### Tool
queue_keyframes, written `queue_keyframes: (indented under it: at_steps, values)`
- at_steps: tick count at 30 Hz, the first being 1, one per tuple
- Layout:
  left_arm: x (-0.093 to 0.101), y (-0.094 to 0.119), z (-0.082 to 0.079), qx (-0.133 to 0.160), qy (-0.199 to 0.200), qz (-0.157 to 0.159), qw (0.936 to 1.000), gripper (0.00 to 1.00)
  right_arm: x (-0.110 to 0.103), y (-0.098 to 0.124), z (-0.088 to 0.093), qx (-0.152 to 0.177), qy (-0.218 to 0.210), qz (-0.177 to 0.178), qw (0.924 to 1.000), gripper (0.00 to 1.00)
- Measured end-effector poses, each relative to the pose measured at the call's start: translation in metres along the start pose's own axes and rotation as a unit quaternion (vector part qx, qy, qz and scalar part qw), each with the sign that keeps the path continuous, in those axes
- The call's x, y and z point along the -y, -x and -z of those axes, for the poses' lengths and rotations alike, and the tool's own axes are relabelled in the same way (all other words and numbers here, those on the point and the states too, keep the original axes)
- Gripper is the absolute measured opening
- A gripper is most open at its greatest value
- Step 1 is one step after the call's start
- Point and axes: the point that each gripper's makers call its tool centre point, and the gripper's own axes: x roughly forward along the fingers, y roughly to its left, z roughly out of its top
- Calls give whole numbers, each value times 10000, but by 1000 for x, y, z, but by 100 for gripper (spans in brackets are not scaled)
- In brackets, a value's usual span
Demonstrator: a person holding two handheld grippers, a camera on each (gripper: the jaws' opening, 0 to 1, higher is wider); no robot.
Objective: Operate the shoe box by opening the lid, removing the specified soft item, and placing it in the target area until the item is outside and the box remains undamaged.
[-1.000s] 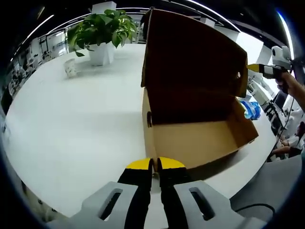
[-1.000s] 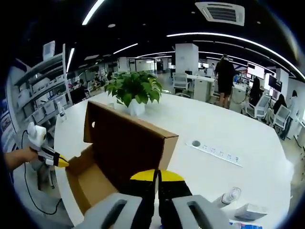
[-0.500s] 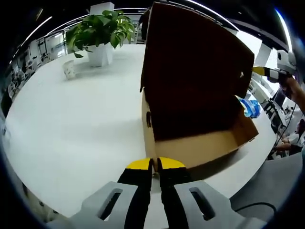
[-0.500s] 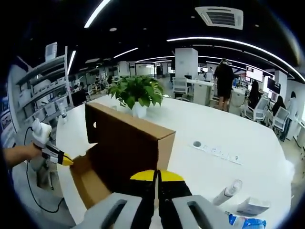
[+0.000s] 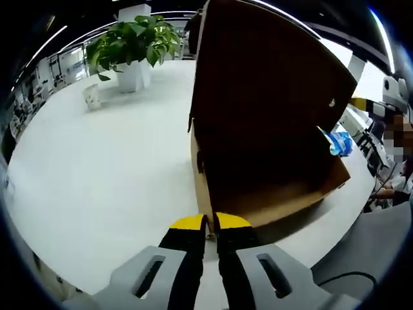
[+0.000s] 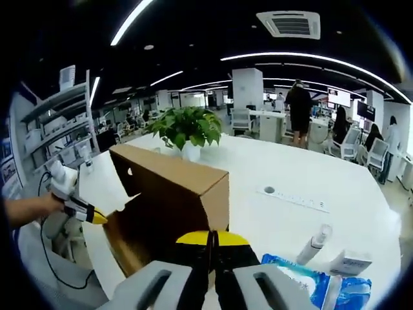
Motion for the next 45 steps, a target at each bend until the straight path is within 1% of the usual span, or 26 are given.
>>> queue_keyframes:
  at_steps: [8, 15, 17, 19, 23, 25, 26, 28, 32, 37, 40, 42, 45]
  values:
    - [1, 1, 0, 9, -66, 23, 10000, 4, -9, 7, 12, 107, -45, 76, 9999, 0]
    - [1, 1, -1, 21, -298, 31, 9995, 5, -16, 13, 24, 130, -136, 122, 9997, 0]
    - [1, 3, -2, 33, -338, 23, 9994, 8, -17, 15, 26, 148, -160, 134, 9997, 0]
    - [2, 6, -5, 137, -306, 42, 9994, 11, -19, 16, 30, 141, -167, 146, 9997, 0]
    - [0, 9, -7, 164, -351, 6, 9993, 15, -22, 19, 36, 145, -213, 161, 9995, 0]
    - [0, 12, -12, 273, -405, 26, 9988, 15, -24, 19, 41, 97, -197, 148, 9996, 0]
    - [2, 15, -17, 395, -407, 66, 9984, 16, -25, 19, 43, 97, -202, 142, 9996, 0]
    - [3, 17, -21, 475, -394, 89, 9981, 18, -26, 19, 47, 55, -209, 119, 9997, 0]
    - [5, 18, -27, 606, -538, 170, 9966, 20, -28, 20, 55, -8, -209, 74, 9998, 0]
    - [8, 20, -28, 705, -615, 266, 9953, 21, -32, 19, 68, -140, -181, -8, 9997, 0]
    - [12, 22, -28, 780, -742, 336, 9936, 22, -35, 19, 76, -205, -59, -90, 9997, 0]
    - [13, 23, -28, 790, -755, 349, 9934, 24, -38, 19, 82, -249, 5, -161, 9996, 0]
    - [14, 24, -26, 820, -828, 367, 9925, 26, -41, 18, 90, -296, 83, -261, 9992, 3]
